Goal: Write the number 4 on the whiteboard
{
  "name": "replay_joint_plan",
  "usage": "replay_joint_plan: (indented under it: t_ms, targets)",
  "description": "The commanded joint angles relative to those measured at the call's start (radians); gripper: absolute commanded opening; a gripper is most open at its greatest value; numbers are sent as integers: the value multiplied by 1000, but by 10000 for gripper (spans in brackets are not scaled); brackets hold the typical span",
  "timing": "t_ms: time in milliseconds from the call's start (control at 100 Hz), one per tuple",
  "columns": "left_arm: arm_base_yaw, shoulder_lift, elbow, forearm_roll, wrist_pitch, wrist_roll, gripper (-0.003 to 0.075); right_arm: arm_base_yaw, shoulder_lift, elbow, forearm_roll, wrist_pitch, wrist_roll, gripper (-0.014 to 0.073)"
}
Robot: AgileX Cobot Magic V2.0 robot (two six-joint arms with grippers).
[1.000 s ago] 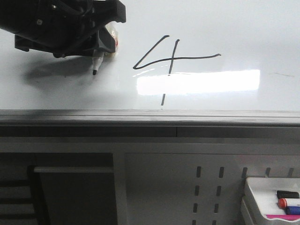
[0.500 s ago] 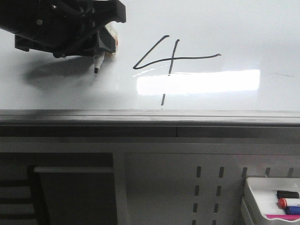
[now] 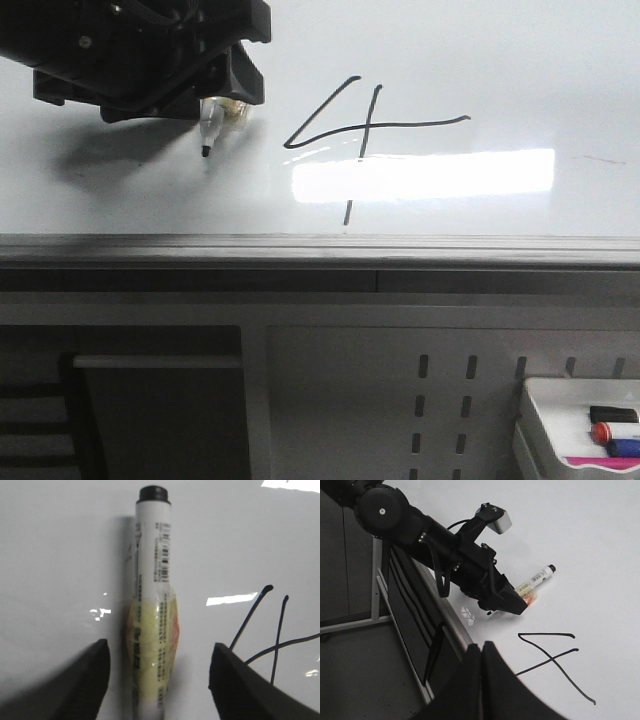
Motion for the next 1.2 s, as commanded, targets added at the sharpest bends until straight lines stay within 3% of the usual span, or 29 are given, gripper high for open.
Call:
replay_joint_plan:
  t_ms: [0,910,1190]
  targets:
    - [21,7,-9,-32,-29,-1,515,-5,-4,-27,14,-85,0,-63]
    - [19,-182,-9,65,40,-1,523,-5,-4,-27,14,-107,0,-63]
    - [19,-347,-9,65,69,-1,425,-5,-15,1,14,-193,0,-62]
